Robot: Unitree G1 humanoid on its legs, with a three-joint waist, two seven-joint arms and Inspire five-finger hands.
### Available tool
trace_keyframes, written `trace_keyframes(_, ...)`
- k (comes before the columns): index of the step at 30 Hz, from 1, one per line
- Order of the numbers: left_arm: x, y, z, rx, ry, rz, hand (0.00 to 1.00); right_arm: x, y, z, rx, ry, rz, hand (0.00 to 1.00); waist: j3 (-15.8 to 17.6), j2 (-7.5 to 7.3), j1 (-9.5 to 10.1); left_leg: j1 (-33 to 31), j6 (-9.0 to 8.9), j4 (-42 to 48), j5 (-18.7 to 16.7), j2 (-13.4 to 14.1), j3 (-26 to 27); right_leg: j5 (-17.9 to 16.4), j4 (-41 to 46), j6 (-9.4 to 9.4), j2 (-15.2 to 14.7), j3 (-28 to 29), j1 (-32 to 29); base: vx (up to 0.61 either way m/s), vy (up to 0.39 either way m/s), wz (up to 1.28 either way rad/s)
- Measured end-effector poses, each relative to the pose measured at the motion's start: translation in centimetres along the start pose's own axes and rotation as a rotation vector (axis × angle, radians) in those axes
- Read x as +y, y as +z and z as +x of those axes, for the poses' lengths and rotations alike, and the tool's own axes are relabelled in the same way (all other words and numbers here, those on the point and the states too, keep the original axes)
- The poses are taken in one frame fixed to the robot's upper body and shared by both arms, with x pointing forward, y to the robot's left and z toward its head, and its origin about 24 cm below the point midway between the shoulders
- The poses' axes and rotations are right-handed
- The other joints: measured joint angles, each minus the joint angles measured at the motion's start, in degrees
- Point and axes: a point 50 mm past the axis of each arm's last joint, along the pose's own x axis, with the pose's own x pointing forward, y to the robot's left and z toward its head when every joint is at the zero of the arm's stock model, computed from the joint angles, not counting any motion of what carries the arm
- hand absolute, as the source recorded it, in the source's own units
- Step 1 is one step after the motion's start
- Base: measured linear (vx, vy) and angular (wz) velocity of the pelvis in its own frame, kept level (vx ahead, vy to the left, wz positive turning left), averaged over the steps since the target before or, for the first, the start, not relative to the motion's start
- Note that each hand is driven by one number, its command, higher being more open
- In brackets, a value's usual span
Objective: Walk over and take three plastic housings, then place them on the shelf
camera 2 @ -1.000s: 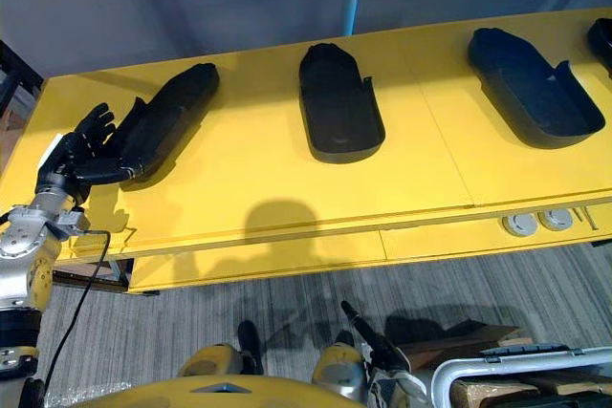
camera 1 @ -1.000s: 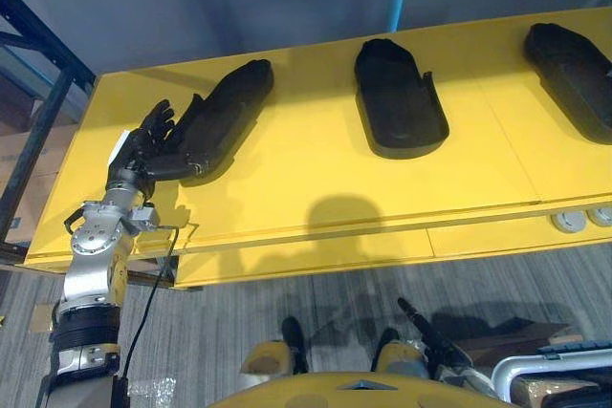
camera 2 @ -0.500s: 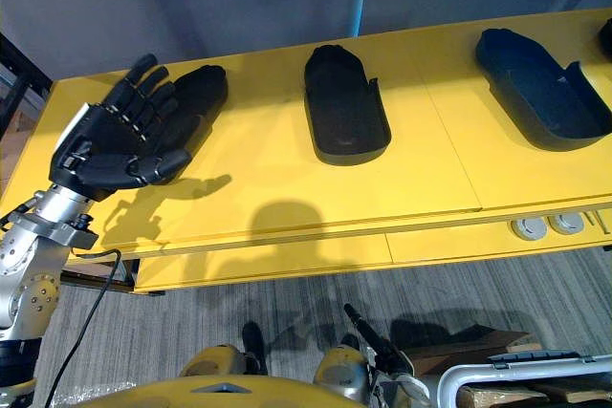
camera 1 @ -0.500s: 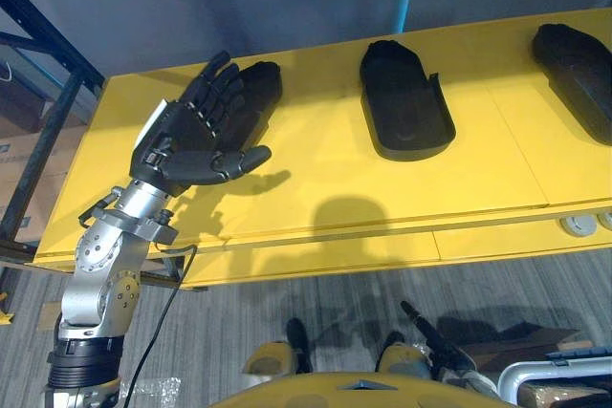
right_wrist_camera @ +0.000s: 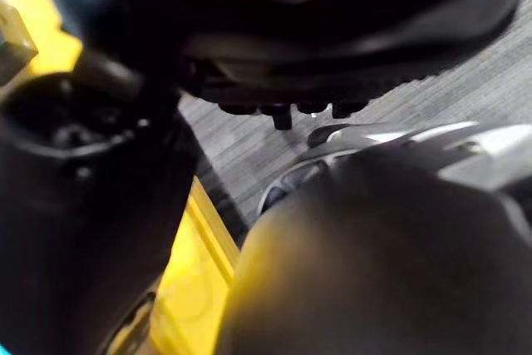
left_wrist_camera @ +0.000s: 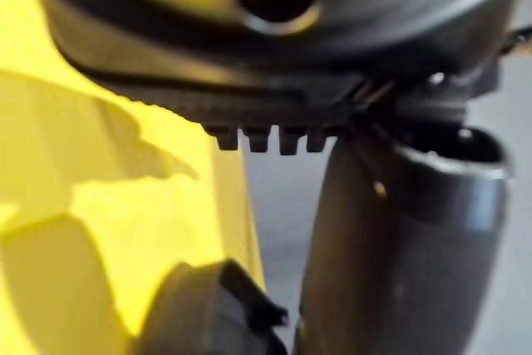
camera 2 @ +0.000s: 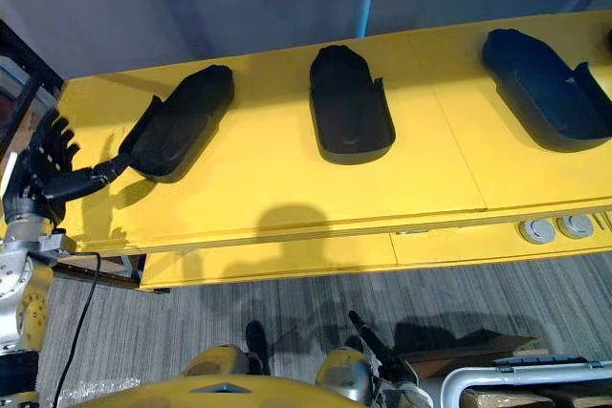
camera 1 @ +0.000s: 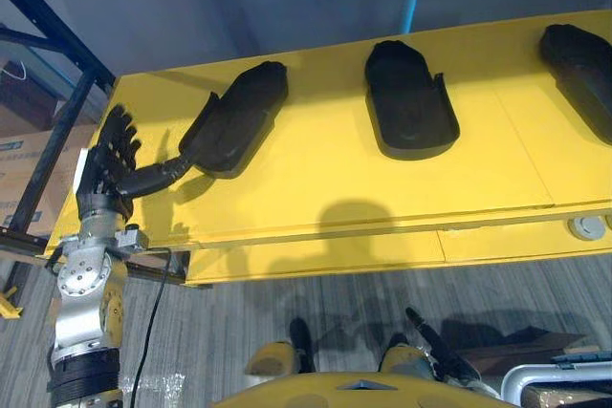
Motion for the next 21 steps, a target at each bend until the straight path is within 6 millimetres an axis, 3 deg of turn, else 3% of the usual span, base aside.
trace_keyframes(7, 0.2, -0.4, 0.0, 0.026, 0.055, -0.005, 1.0, 0.7, 0.9, 0.2, -0.024, 0.019, -0.002, 1.0, 0.2, -1.08, 0.62, -0.2, 0.0, 0.2, 0.0, -0.1, -0.2, 0.0, 0.0, 0.0, 0.2, 0.0, 0.0, 0.0, 0.001, 0.01)
trace_keyframes(21, -2.9, -0.8, 0.0, 0.012, -0.334, -0.27, 1.0, 1.2, 1.0, 0.3, -0.027, 0.039, -0.02, 1.0, 0.4, -1.52, 0.3, 0.2, -0.33, 0.0, -0.4, 0.3, 1.3, 0.0, -0.1, -0.01, 0.7, 1.7, -0.3, 0.0, 0.004, -0.05)
